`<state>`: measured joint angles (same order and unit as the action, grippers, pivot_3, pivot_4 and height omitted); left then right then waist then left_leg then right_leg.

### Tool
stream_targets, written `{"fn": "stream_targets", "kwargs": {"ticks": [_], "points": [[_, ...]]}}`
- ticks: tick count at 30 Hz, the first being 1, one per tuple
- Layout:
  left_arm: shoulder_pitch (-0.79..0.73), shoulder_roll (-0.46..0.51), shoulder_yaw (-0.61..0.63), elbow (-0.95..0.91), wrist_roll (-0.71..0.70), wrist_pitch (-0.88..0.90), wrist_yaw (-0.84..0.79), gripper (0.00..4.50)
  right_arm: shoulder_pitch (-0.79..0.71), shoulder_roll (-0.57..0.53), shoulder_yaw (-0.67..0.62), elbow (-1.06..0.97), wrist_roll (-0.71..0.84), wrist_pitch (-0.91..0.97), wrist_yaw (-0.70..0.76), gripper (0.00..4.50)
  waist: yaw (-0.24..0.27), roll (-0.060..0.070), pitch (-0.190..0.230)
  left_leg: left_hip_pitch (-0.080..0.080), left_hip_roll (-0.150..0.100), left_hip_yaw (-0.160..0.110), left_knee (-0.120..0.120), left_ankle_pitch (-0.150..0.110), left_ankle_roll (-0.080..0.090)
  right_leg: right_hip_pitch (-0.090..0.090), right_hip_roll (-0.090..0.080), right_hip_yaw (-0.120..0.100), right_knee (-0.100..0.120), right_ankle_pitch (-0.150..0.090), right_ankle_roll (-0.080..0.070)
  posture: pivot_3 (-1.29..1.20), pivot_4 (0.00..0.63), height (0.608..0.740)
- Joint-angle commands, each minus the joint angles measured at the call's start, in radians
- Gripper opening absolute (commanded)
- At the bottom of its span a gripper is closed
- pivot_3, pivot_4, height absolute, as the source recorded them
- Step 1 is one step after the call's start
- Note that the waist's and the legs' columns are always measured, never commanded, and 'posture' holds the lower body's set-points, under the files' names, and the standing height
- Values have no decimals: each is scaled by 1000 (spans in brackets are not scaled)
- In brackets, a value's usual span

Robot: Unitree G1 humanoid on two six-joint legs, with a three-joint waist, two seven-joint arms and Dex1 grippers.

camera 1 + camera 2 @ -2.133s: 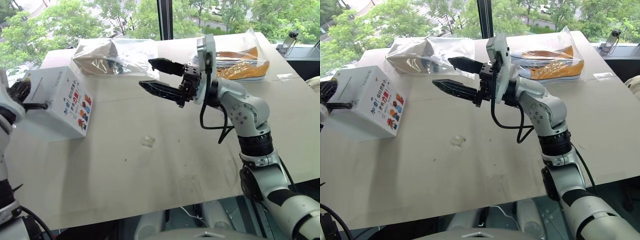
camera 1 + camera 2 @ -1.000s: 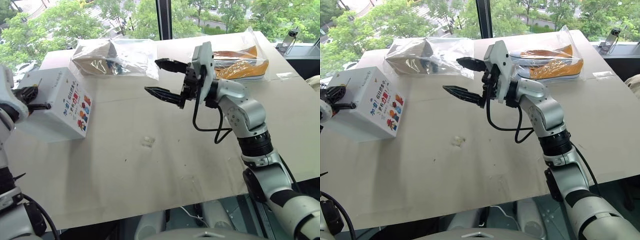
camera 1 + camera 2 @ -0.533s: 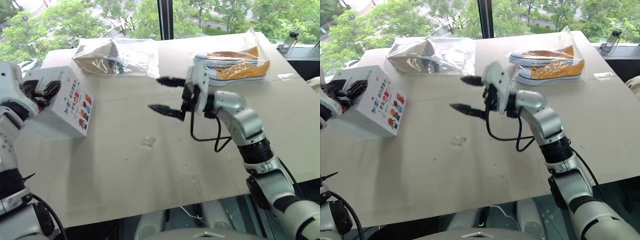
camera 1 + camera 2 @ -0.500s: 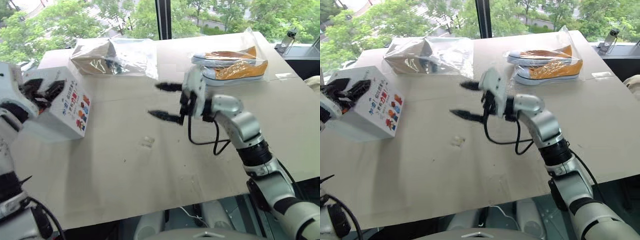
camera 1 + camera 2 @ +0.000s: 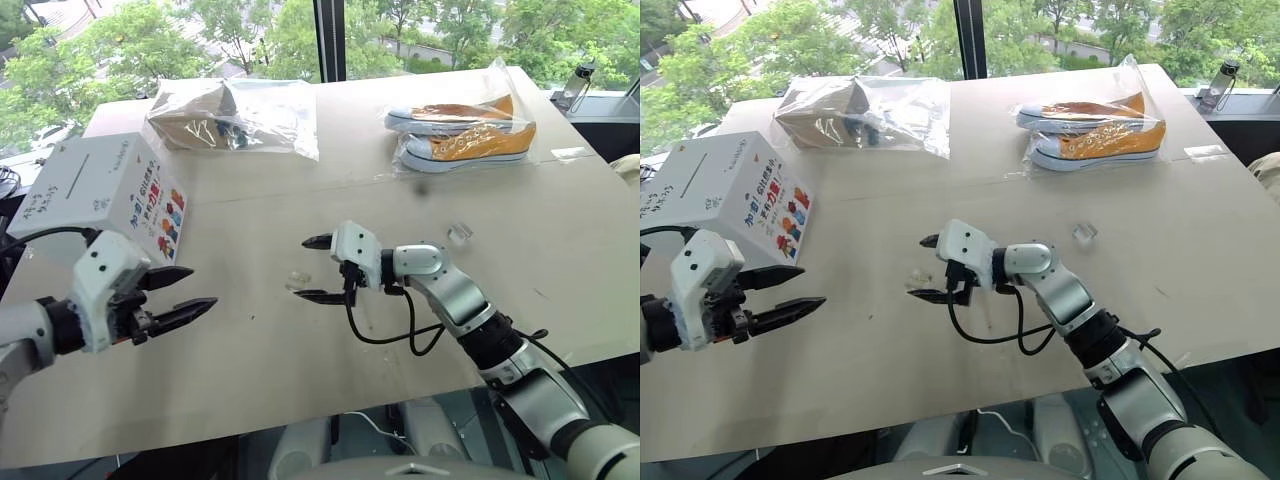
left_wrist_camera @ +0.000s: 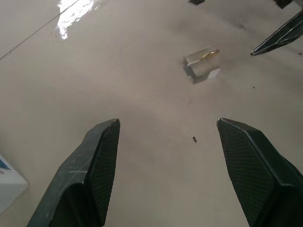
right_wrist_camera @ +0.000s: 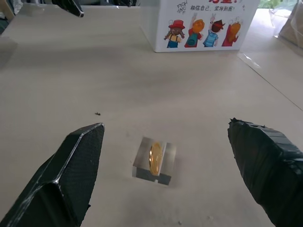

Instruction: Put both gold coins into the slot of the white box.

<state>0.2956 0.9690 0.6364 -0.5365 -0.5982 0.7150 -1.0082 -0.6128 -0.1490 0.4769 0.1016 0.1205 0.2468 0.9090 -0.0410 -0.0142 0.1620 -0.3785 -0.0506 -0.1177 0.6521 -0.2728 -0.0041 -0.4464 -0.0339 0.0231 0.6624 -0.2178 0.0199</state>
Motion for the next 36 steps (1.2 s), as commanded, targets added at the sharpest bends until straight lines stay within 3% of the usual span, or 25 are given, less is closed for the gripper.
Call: {"fn": "stream_targets", "kwargs": {"ticks": [1, 4, 9, 18, 25, 31, 36], "points": [[-4, -13, -18, -25, 21, -66, -3, 3384, -8, 30, 3, 24, -6, 9, -10, 3775, 0, 0, 0, 0, 0, 0, 0, 0, 0, 0, 0, 0, 0, 0, 0, 0, 150, 740], [-10, -31, -33, -21, 21, -90, 2, 3384, -30, 51, 5, 72, -26, 31, -32, 2215, -1, 0, 0, 0, 0, 0, 0, 0, 0, 0, 0, 0, 0, 0, 0, 0, 150, 740], [-12, -30, -45, -16, 32, -103, 8, 3384, -53, 54, 17, 121, -55, 42, -20, 49, -1, 0, 0, 0, 0, 0, 0, 0, 0, 0, 0, 0, 0, 0, 0, 0, 150, 740], [-23, -31, -50, -9, 32, -109, 16, 3384, -55, 65, 8, 129, -57, 60, -6, 49, -3, 0, 0, 0, 0, 0, 0, 0, 0, 0, 0, 0, 0, 0, 0, 0, 150, 740], [-89, -122, -19, 0, -106, -54, 65, 3384, -57, 99, -97, 26, 106, 207, 30, 49, -1, 0, 0, 0, 0, 0, 0, 0, 0, 0, 0, 0, 0, 0, 0, 0, 150, 740], [-282, -297, -16, 7, -377, -11, 258, 3384, -82, 227, -287, -69, 369, 442, -46, 49, 0, -1, 0, -1, 0, -3, 1, 0, 0, 0, 0, -3, 1, 0, 0, 0, 150, 740], [-408, -513, -93, -20, -565, -45, 459, 3384, -111, 338, -419, -119, 564, 566, -148, 49, 2, -2, -1, -1, -1, -3, 2, 0, 0, 0, -1, -2, 0, 2, 2, 0, 150, 740]]}}
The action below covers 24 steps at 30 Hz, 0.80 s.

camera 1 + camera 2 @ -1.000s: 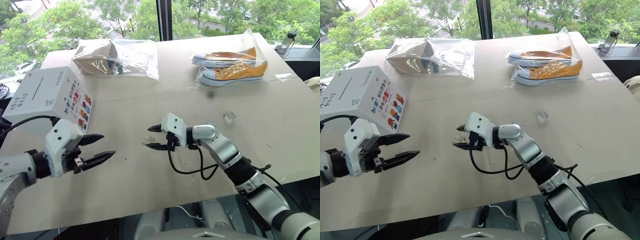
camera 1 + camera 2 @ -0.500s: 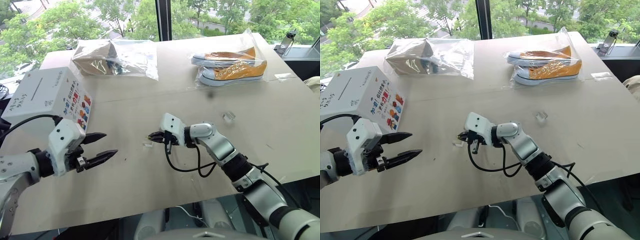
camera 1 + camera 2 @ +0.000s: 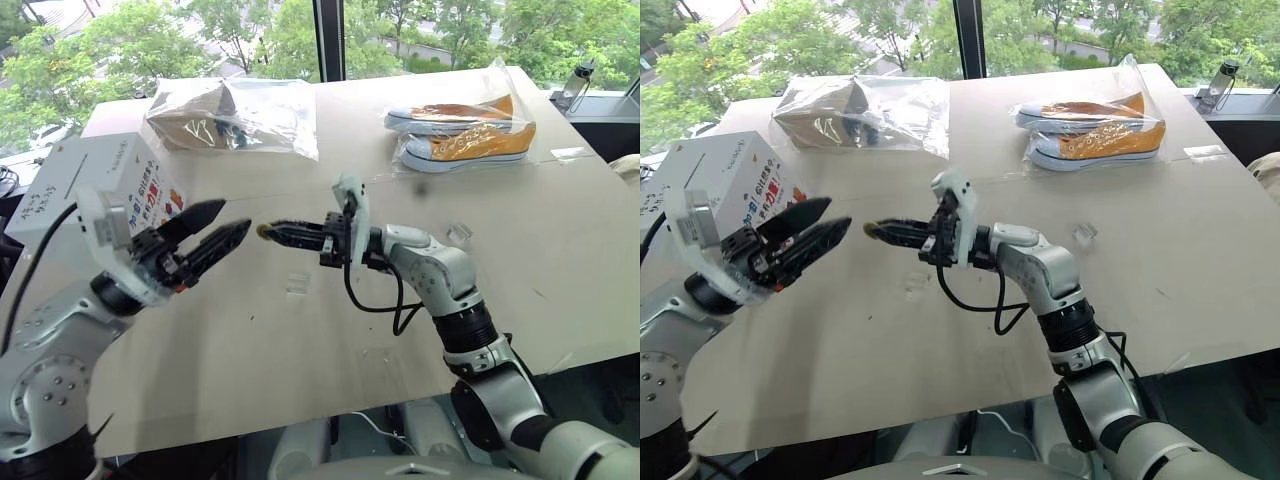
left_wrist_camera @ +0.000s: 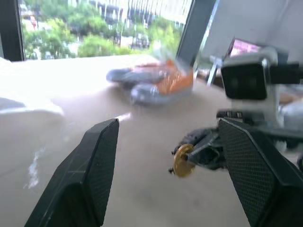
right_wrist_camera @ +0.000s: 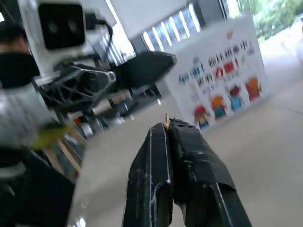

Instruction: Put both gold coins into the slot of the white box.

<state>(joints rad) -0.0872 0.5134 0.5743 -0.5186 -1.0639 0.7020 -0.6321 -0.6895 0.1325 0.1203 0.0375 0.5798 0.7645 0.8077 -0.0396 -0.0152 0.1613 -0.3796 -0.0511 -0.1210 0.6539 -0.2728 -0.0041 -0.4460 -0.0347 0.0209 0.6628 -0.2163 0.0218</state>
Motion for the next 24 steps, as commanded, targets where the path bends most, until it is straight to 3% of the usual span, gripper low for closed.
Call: {"fn": "stream_targets", "kwargs": {"ticks": [1, 8, 14, 18, 24], "points": [[-44, -106, -50, -44, -120, -48, 120, 3384, -42, 79, -91, -62, 154, 68, -74, 49, 0, -2, -1, 0, 0, 0, 1, 0, 0, 0, 0, 0, 0, 0, 1, 0, 150, 740], [-124, -295, -134, -65, -216, -164, 258, 3384, -88, 172, -219, -56, 440, 109, -302, 49, -2, -3, -2, 0, 0, 2, 1, 0, 0, 0, 0, 1, 1, 1, 1, 0, 150, 740], [-107, -318, -217, -73, -207, -192, 280, 3384, -108, 174, -222, -30, 569, 60, -418, 49, -4, -3, -2, 0, 0, 5, 1, 0, 0, 0, 1, 4, 1, 1, 1, 0, 150, 740], [-98, -320, -250, -65, -200, -212, 285, 1698, -114, 152, -193, -26, 602, 32, -435, 0, -3, -3, -2, 0, 0, 6, 2, 0, 0, 0, 1, 4, 1, 1, 1, 0, 150, 740], [-111, -318, -277, -30, -186, -235, 290, 1698, -103, 130, -155, -42, 628, 14, -439, 0, -4, -3, -2, 0, 0, 6, 2, 0, 0, 0, 2, 4, 1, 1, 1, 0, 150, 740]]}}
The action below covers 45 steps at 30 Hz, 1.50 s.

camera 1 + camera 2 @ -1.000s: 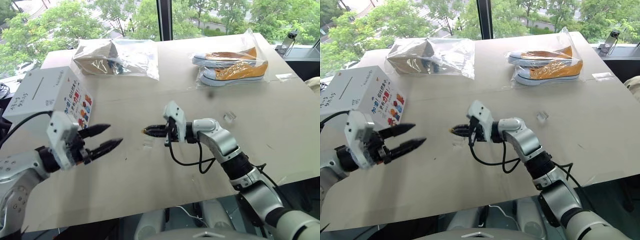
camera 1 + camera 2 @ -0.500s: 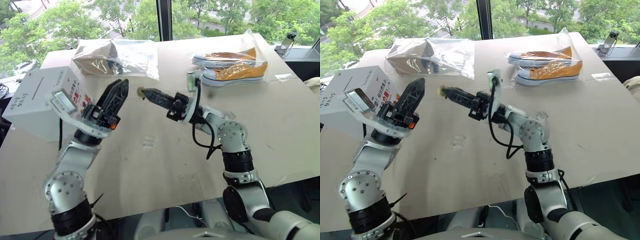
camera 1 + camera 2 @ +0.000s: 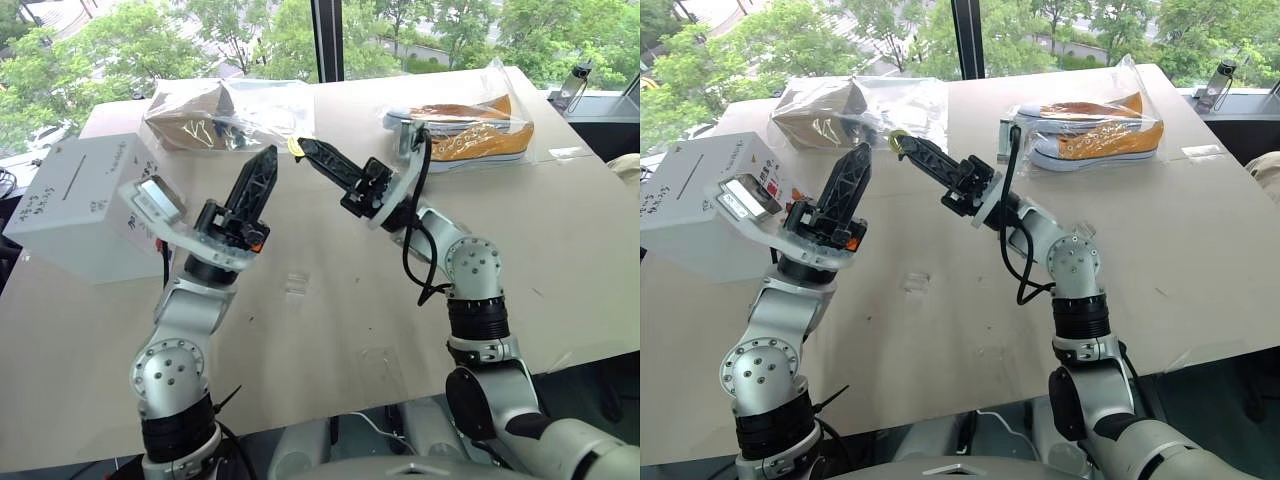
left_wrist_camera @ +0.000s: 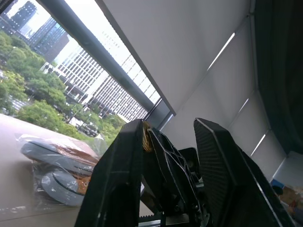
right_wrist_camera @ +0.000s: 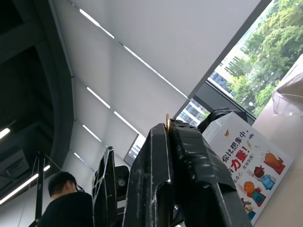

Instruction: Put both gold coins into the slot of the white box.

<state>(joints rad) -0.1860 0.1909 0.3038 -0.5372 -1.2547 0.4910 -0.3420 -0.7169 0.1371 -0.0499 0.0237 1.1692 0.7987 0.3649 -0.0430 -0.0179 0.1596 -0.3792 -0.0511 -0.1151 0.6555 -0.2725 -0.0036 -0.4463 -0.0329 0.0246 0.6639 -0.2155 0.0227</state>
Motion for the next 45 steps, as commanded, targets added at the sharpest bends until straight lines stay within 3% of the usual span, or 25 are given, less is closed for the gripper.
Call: {"fn": "stream_targets", "kwargs": {"ticks": [1, 12, 15, 17, 26, 27, 29, 31, 36, 39, 45], "points": [[-14, 5, -8, -9, 4, -27, 1, 1698, -75, 122, 21, -30, 42, -22, 5, 0, 0, 0, 0, 0, 0, 0, 0, 0, 0, 0, 0, 0, 0, 0, 0, 0, 150, 740], [-27, 7, -18, 23, -6, -43, -20, 1698, -68, 99, 51, -42, 93, -22, 16, 0, 0, 0, 0, 0, 0, 0, 0, 0, 0, 0, 0, 0, 0, 0, 0, 0, 150, 740], [-16, 5, -26, 24, -5, -43, -35, 1021, -68, 93, 53, -42, 105, -17, 18, 0, 0, 0, 0, 0, 0, 0, 0, 0, 0, 0, 0, 0, 0, 0, 0, 0, 150, 740], [-9, 1, -28, 26, -7, -45, -47, 107, -66, 86, 62, -44, 107, -10, 26, 0, 0, 0, 0, 0, 0, 0, 0, 0, 0, 0, 0, 0, 0, 0, 0, 0, 150, 740], [-6, -4, -25, 52, -12, -66, -75, 107, -57, 69, 82, -42, 96, 4, 37, 0, 1, 0, 0, 0, 0, 0, 0, 0, 0, 0, 0, -1, 0, 0, 0, 0, 150, 740], [-9, -4, -21, 57, -10, -71, -72, 0, -59, 70, 79, -37, 93, 0, 39, 480, 1, 0, 0, 0, 0, 0, 0, 0, 0, 0, 0, -1, 0, 0, 0, 0, 150, 740], [-18, -3, -10, 62, -10, -80, -56, 0, -61, 71, 73, -33, 87, -11, 36, 930, 0, 0, 0, 0, 0, 0, 0, 0, 0, 0, 0, -1, 0, 0, 0, 0, 150, 740], [-27, 8, 2, 61, -15, -80, -25, 0, -61, 66, 70, -33, 72, -24, 26, 1857, 1, 0, 0, 0, 0, 0, 0, 0, 0, 0, 0, -1, 0, 0, 0, 0, 150, 740], [-90, 161, 73, 14, -87, -10, 159, 0, -63, 22, 14, 1, 62, -48, 36, 4057, 1, 0, 0, 0, 0, -2, 0, 0, 0, 0, 0, 0, 0, 0, 0, 0, 150, 740], [-146, 293, 129, 14, -70, 22, 271, 0, -79, -42, 17, 15, -27, -87, 116, 4057, 1, 0, 0, 0, 0, -2, 0, 0, 0, 0, 0, -1, 0, 0, 0, 0, 150, 740], [-146, 697, 228, 181, 102, 225, 358, 0, -177, -242, 208, 99, -445, -390, 497, 4057, -5, 2, 1, 1, 0, 1, -1, 0, 0, 0, 4, -2, -1, 0, 1, 0, 150, 740]]}}
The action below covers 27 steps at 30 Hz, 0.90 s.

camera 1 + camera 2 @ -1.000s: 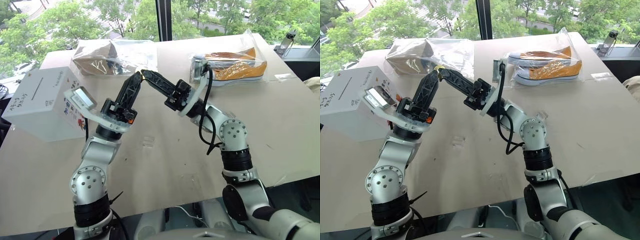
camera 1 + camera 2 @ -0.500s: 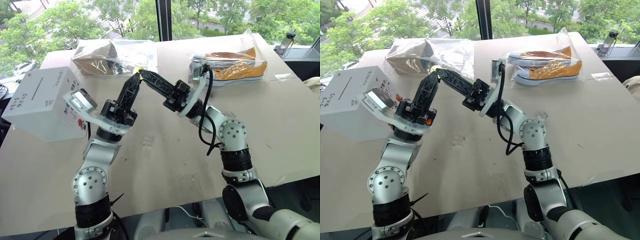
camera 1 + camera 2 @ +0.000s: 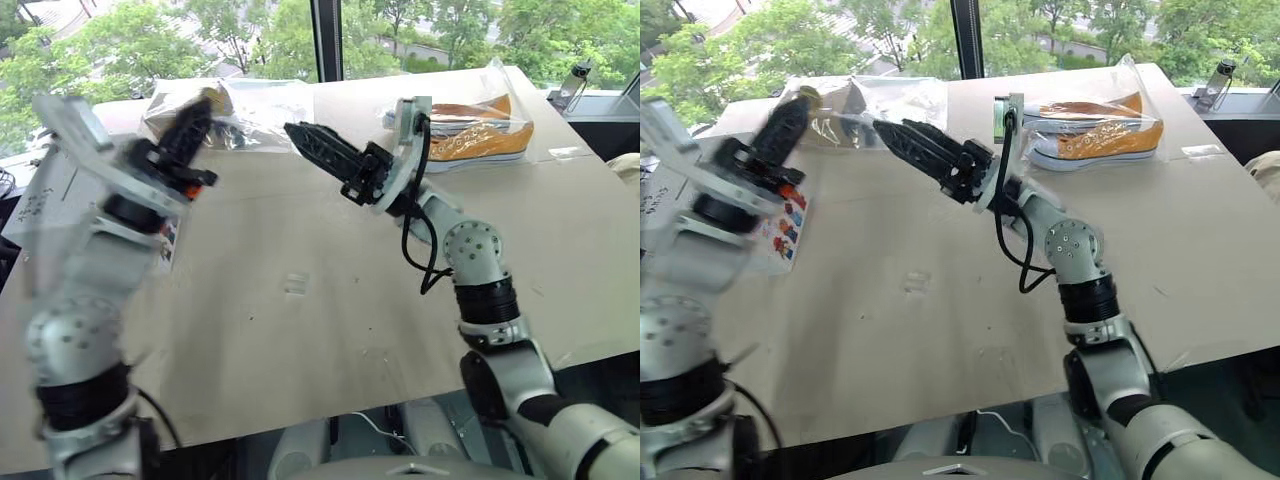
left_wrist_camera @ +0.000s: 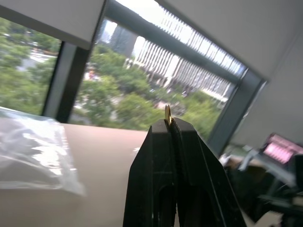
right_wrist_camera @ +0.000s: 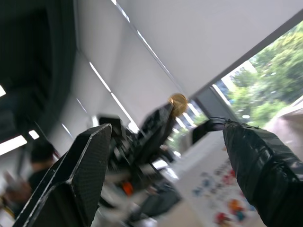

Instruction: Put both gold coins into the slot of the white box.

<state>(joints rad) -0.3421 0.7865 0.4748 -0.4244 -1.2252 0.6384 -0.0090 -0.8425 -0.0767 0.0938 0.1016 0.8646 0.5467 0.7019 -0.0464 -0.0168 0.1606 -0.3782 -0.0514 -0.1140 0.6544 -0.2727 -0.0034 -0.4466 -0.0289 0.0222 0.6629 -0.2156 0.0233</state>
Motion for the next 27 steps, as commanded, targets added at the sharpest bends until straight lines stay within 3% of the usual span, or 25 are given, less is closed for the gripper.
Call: {"fn": "stream_targets", "kwargs": {"ticks": [1, 4, 7, 18, 27], "points": [[5, 146, 75, 105, 99, 105, 47, 0, -69, -44, 82, 43, -186, -188, 211, 4057, -3, 1, 1, 0, 0, 0, -1, 0, 0, 0, 2, 0, 0, 0, 0, 0, 150, 740], [50, 273, 113, 146, 226, 167, 44, 0, -120, -79, 129, 99, -298, -304, 339, 4057, -12, 1, 2, 0, 1, 0, -2, 0, 0, -1, 2, 0, 0, 0, 0, 0, 150, 740], [84, 319, 152, 118, 278, 247, 71, 0, -165, -85, 146, 154, -364, -343, 393, 4057, -12, 1, 2, -1, 1, -1, -3, 0, 0, -2, -2, 0, -1, 0, 0, 0, 150, 740], [33, 320, 193, 117, 387, 432, 109, 0, -170, -40, 116, 213, -440, -387, 427, 4057, 4, 1, 2, -2, 1, -4, -3, 0, -1, -2, -5, 2, -2, 0, 0, 0, 150, 740], [71, 271, 153, 191, 508, 417, -10, 0, -162, -34, 103, 205, -462, -384, 423, 4057, 4, 1, 2, -2, 1, -4, -3, 0, -1, -2, -5, 2, -2, 0, 0, 0, 150, 740]]}}
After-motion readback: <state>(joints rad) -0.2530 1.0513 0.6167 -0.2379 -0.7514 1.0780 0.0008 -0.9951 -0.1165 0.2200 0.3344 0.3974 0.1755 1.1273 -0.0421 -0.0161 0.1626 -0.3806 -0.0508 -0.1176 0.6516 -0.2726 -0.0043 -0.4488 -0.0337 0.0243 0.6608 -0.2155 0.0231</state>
